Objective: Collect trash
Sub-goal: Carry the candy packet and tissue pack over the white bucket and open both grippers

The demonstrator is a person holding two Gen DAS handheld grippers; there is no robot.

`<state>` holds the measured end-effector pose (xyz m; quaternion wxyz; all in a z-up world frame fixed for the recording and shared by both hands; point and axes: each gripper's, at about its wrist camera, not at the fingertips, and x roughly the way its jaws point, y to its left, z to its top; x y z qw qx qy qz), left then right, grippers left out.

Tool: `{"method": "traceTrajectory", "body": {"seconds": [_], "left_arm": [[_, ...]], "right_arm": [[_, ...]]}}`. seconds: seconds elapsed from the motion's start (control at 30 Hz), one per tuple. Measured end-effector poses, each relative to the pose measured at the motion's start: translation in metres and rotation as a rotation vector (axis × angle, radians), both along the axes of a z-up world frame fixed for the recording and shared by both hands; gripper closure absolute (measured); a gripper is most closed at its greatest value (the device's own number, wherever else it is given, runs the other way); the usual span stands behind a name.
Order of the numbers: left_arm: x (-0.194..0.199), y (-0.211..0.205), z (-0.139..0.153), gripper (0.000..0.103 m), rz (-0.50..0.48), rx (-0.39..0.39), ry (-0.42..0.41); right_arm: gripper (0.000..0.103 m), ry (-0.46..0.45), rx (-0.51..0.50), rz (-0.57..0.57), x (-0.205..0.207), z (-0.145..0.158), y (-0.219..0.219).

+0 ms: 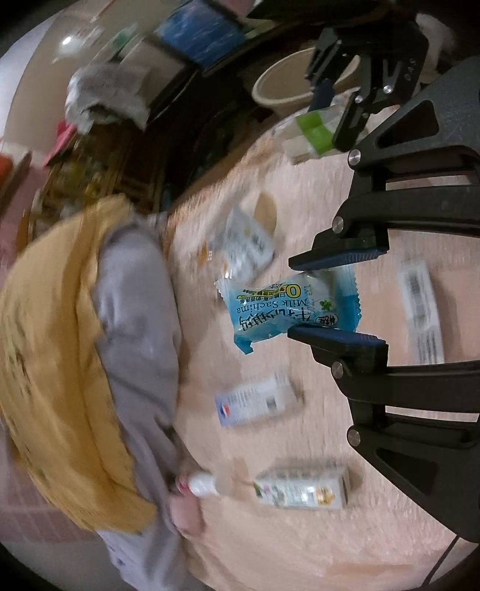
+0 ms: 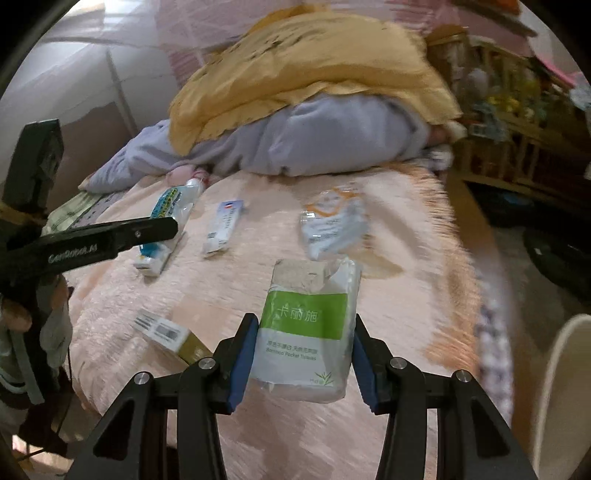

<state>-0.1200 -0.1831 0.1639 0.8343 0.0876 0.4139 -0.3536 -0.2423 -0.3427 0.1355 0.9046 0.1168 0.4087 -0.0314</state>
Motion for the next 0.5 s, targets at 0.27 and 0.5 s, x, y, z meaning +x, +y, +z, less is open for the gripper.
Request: {"method": "traceTrajectory", "body": {"seconds": [0.27,0.5], "left_arm": [[-0.055,-0.064,0.003,0.075,-0.147,0.014,-0.020],[-0.096,-0.120,0.001,0.075,-0.259,0.036,-0.041]], "right_arm": [[0.056,-0.003,-0.012,-0.141,-0.066,0.006,-0.054],[0.056,0.007,-0.008,-0.263,-0.116,0.006,-0.102]]}}
